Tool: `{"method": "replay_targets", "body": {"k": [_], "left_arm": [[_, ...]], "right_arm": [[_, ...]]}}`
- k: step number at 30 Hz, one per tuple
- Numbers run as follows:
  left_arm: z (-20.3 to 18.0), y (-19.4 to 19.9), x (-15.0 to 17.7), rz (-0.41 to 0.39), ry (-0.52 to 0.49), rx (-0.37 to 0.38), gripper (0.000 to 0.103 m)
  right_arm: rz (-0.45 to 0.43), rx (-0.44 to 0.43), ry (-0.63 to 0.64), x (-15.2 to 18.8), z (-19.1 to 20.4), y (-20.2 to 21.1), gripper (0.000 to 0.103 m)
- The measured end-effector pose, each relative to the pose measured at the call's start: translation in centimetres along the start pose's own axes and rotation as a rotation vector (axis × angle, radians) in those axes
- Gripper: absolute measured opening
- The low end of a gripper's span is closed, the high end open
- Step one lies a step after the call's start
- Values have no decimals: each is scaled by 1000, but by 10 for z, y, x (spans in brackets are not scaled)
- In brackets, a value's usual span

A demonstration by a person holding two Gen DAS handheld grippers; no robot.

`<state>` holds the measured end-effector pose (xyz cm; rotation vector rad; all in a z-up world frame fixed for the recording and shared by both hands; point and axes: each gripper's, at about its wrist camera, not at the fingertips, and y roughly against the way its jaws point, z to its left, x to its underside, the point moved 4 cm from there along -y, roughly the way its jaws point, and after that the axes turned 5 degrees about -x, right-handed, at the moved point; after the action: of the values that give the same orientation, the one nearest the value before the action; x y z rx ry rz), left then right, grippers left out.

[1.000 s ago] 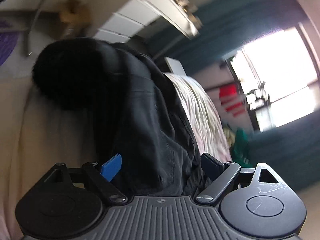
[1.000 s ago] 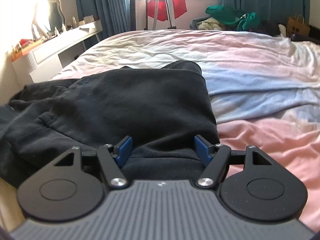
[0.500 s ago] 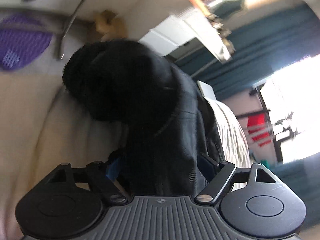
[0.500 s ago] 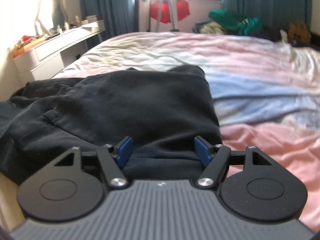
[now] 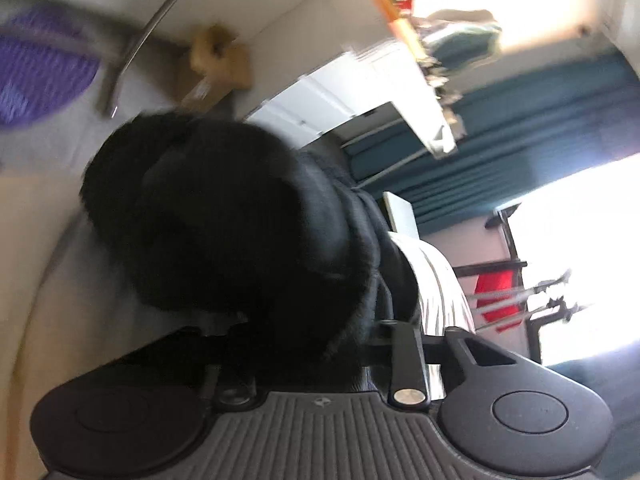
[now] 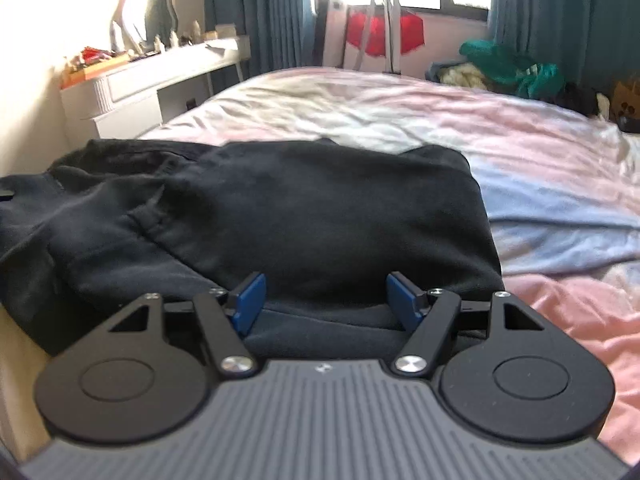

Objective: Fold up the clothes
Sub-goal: 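Grasp the ribbed cuff end of the pants with the left gripper, then fold the held cuff end over the pants with the left gripper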

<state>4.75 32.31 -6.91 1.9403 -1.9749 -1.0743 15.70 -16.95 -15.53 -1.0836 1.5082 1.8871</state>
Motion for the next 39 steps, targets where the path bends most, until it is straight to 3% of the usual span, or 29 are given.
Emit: {"method": "replay_targets", "body": {"k": [5,12,17,24,28,32,35,37,39], "left_arm": [[-30,17,10,-105,-200,-8,16],[-110,56,63,-333,-561,-15,16],[-180,83,133,-478,-794,32,16],[-258,97,285,-647,-1097,189,16],[-257,84,379,-627,-1258,266,16],[-230,45,466,-483,-1482,238,17],[-211,27,501,-444,-1635,225,20],[-210,22,506,-431,-1672,232,24],[-210,18,503,-356,-1697,260,37]], "right_arm": [[13,40,49,6,8,-10,70],[-97,59,-27,-8,-2,25,68],[-175,128,-148,-18,-35,54,69],[-235,198,-539,-16,-125,86,69],[-263,206,-709,-4,-165,94,71],[-272,199,-779,3,-183,95,71],[-266,186,-795,6,-187,92,71],[-261,172,-797,6,-190,89,71],[-256,158,-794,5,-190,88,71]]}}
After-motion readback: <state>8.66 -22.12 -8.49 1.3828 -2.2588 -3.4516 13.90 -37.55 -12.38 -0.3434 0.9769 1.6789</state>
